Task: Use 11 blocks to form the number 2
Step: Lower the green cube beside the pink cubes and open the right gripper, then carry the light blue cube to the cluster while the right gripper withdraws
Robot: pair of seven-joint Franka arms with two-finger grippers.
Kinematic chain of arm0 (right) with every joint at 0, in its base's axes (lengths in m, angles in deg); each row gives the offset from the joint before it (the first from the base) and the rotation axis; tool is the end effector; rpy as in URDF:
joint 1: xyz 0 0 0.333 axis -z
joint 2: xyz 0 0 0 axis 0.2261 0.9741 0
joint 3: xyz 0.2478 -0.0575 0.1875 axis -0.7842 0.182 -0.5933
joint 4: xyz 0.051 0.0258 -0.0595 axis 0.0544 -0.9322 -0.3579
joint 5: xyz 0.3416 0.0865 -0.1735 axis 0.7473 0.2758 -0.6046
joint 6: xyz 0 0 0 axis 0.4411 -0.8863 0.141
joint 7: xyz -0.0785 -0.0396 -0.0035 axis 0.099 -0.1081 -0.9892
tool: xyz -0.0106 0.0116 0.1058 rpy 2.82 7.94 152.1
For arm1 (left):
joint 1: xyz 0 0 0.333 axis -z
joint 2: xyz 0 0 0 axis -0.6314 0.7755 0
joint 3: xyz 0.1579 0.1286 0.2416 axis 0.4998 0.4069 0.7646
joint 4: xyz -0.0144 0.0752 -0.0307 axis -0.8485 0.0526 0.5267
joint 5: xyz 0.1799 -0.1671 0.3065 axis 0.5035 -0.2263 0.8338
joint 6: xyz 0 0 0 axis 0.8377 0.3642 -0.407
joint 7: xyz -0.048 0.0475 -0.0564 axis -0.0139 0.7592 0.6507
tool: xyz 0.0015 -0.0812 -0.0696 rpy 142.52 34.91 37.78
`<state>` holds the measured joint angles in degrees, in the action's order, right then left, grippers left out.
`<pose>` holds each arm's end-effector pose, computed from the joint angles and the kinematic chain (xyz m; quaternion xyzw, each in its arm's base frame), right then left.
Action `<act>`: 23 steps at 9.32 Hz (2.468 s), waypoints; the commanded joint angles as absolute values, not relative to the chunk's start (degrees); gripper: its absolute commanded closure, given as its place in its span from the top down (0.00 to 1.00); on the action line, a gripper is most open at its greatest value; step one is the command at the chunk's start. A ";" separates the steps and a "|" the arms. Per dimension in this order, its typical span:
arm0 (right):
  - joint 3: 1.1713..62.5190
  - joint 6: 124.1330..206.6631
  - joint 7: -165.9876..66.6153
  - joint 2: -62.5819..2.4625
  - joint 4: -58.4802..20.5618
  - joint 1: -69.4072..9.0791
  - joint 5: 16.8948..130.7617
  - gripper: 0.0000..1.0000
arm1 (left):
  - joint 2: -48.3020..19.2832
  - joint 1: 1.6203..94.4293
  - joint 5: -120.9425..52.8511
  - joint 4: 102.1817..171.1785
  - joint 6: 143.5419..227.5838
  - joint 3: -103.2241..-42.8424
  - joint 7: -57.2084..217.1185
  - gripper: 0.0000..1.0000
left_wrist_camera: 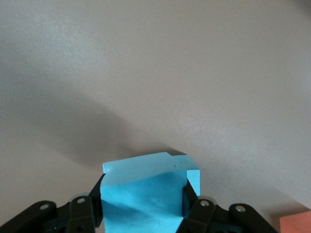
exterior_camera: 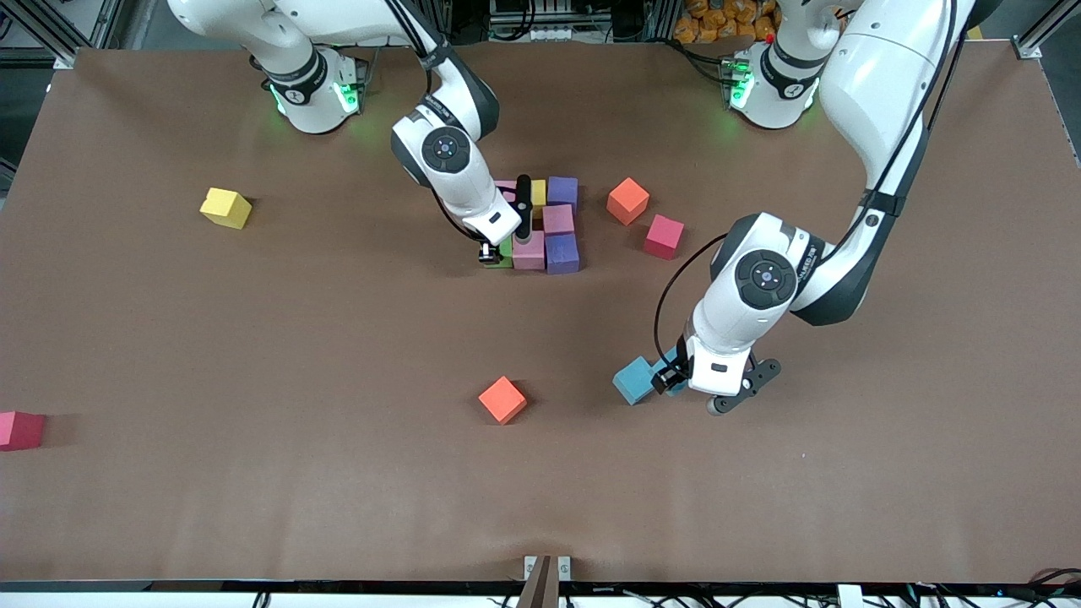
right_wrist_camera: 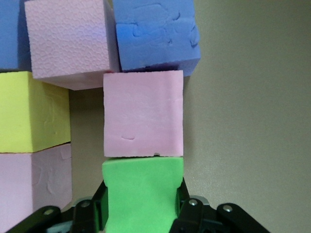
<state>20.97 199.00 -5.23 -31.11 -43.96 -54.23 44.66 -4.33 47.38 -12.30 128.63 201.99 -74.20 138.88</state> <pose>0.3950 0.4137 0.2179 -0.7117 -0.7000 -0.0248 0.0536 0.6440 -0.2927 0.2966 0.9541 0.2904 0.0434 0.0592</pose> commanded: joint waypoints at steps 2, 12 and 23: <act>20.86 199.81 -3.92 -32.08 -45.27 -54.02 45.95 0.28 | -4.62 47.32 -11.17 129.17 202.96 -74.22 138.81 0.00; 20.77 199.98 -3.65 -31.90 -44.48 -53.93 45.86 1.00 | -4.54 47.33 -11.17 129.08 202.96 -74.22 138.98 0.00; 21.47 182.43 -2.07 -38.30 -39.12 -49.12 48.23 1.00 | -2.08 56.62 -10.82 125.75 202.87 -74.13 136.54 0.00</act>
<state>21.32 185.40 -4.23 -35.74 -38.82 -51.00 46.73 -3.14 55.42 -12.21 128.32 202.73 -74.46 138.02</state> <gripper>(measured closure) 0.000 0.392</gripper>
